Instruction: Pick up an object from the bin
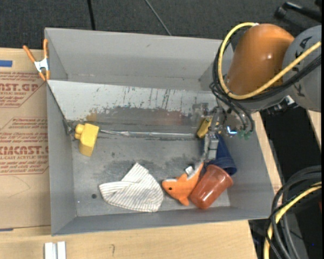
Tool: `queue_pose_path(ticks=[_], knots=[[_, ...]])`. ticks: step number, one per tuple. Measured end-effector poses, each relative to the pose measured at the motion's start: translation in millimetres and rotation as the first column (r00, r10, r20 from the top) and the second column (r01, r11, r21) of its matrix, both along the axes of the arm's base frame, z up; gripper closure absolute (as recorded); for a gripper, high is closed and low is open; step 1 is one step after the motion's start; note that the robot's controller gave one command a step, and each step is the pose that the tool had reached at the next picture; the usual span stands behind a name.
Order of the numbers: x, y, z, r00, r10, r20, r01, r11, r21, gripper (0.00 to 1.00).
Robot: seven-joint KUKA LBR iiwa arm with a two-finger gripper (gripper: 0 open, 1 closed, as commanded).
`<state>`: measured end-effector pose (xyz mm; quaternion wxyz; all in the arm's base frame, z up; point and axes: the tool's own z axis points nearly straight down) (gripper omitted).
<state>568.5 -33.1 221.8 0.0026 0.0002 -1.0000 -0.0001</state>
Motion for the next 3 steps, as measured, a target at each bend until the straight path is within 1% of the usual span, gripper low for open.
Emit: queue_pose_path(ticks=[1,2,3], knots=[[1.1,0,5,1.0,0.001,0.008,-0.001,1.0,-0.001,0.0],[-21.6,4,-43,0.993,0.115,0.01,-0.115,0.993,-0.001,0.0],[-55.3,1,-57,0.91,0.414,0.006,-0.414,0.91,0.0,0.0]])
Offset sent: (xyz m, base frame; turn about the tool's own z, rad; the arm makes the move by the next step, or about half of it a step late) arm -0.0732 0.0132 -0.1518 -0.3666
